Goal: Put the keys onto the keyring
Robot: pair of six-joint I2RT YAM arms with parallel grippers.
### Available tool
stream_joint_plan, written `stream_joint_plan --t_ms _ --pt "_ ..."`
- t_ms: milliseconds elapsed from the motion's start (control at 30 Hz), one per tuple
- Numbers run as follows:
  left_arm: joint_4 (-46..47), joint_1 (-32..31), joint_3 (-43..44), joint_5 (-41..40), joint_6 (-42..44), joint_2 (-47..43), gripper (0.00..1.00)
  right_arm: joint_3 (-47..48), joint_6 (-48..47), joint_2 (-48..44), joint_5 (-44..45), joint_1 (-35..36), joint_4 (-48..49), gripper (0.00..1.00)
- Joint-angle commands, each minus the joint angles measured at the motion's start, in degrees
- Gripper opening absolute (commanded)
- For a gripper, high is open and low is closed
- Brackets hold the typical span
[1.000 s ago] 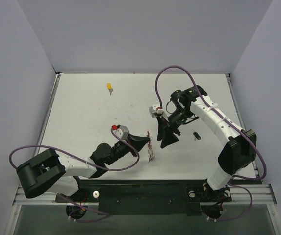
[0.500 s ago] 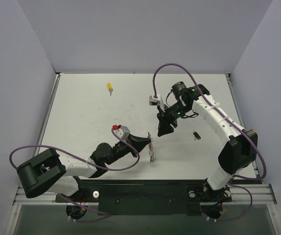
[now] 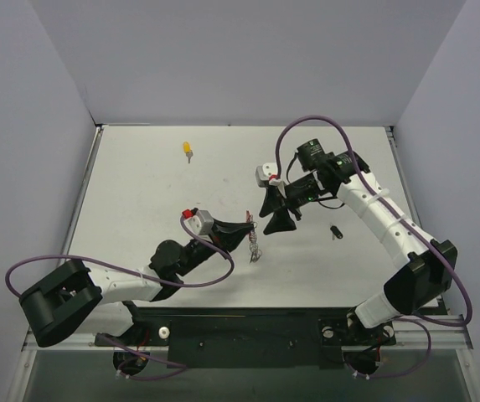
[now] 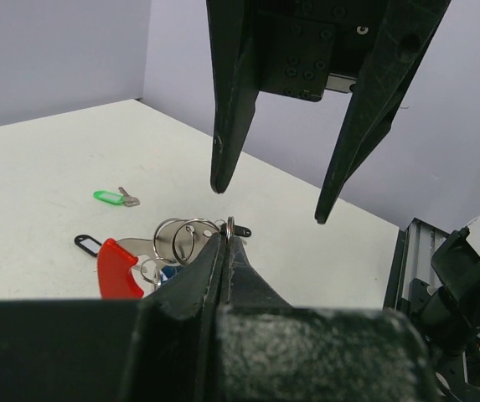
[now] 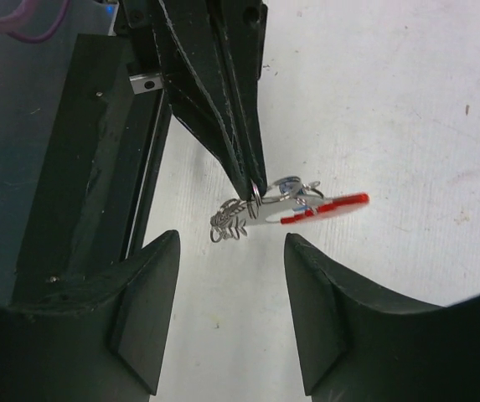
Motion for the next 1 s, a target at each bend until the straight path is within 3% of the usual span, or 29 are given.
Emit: stream_joint_plan --t_ms 0,733,967 --pt "21.16 0.30 2.65 1.04 1.21 -0.17 0.00 -0.27 -5.29 1.39 -3.22 1.43 -1.60 0.47" --pt "21.16 0.30 1.07 0.16 1.56 -2.46 0.00 0.08 -3.10 4.55 -3.13 4.42 -0.98 0.16" --pt "21.16 0.30 0.72 0.16 1.30 -2.81 0.00 -0.45 -3.63 4.47 -2.78 4.33 -0.99 0.11"
